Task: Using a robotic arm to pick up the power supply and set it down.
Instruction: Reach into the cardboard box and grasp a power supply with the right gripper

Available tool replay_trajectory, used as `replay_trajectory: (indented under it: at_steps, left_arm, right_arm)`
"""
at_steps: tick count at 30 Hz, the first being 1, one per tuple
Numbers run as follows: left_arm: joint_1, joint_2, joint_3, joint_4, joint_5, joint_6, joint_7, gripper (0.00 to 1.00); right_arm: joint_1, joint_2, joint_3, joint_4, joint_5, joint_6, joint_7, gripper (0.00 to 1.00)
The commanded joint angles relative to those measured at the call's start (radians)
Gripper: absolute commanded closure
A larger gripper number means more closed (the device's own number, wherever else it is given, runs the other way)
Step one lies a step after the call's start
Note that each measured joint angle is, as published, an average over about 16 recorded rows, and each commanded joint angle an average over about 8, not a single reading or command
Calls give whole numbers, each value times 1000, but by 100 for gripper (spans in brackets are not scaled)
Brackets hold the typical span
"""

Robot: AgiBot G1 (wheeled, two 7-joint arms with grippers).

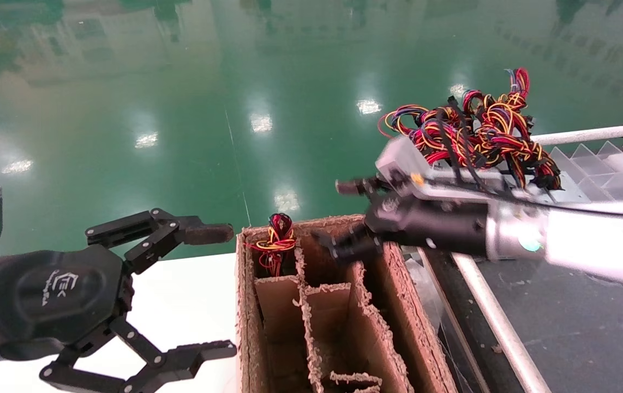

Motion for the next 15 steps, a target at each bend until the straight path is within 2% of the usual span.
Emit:
replay_trajectory:
  at_steps: [1,7,15]
  left_arm:
    - [0,0,0,0,0,0,0,0]
    - [0,0,1,0,0,0,0,0]
    - [0,0,1,0,-1,0,1,0]
  right_arm:
    - [27,-34,-19,-40,-44,43,23,0]
    - [122,-173,-89,-182,-164,117,65,0]
    - [207,-282,-125,-351,-199,108,49,0]
